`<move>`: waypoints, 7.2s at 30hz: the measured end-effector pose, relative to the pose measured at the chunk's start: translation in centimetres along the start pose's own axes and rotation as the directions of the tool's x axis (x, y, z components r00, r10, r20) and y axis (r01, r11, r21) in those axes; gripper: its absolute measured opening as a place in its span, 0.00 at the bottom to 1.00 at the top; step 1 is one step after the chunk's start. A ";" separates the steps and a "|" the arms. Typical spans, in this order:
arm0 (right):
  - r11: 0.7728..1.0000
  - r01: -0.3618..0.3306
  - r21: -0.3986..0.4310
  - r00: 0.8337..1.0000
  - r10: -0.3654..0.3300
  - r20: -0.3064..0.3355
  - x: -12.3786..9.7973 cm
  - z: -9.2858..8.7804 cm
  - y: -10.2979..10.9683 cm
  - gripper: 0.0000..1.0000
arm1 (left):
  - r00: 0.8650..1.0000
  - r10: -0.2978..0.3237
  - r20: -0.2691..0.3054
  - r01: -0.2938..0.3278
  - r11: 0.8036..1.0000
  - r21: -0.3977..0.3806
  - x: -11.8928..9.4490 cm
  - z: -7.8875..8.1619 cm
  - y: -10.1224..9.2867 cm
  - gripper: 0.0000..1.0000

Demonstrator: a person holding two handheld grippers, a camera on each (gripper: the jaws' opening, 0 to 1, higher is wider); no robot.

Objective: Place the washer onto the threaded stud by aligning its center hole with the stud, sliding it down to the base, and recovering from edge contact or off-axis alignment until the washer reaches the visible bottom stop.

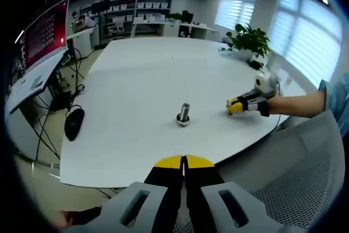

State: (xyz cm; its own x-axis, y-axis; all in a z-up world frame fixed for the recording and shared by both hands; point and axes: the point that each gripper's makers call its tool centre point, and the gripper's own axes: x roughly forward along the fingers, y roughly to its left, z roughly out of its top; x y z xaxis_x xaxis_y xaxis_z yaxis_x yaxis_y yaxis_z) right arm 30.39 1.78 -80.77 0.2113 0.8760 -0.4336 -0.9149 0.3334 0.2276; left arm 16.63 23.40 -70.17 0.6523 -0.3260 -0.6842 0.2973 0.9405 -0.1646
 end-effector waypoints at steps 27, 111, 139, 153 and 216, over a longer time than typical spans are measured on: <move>0.948 -0.135 -0.289 0.923 0.014 -0.384 0.9 0.4 1.3 0.10 | 1.000 0.000 0.005 0.000 1.000 0.005 0.0 0.1 0.0 0.00; 0.951 -0.047 -0.305 0.925 -0.074 -0.372 -7.1 -0.2 -0.3 0.26 | 0.998 -0.002 0.057 0.002 1.000 -0.002 -0.3 1.0 -0.1 0.00; 0.922 -0.189 -0.339 0.692 -0.120 -0.712 -6.6 -6.1 -3.4 0.16 | 0.997 -0.005 0.078 0.005 1.000 -0.004 -0.3 1.3 -0.1 0.00; 0.930 -0.153 -0.334 0.707 -0.133 -0.695 -7.7 -5.5 -2.7 0.15 | 0.997 -0.003 0.080 0.003 1.000 -0.006 -0.3 1.3 -0.1 0.00; 0.864 -0.215 -0.454 0.747 -0.153 -0.647 -3.3 1.5 1.1 0.14 | 0.995 -0.013 0.095 0.014 1.000 -0.009 -0.4 1.5 -0.2 0.00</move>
State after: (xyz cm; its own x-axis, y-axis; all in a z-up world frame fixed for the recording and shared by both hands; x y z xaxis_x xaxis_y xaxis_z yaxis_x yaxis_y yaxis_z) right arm 29.19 -0.28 -77.81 0.0759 0.3781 -0.9227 -0.9926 -0.0589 -0.1058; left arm 17.36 23.21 -68.80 0.7117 -0.3460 -0.6113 0.3002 0.9366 -0.1807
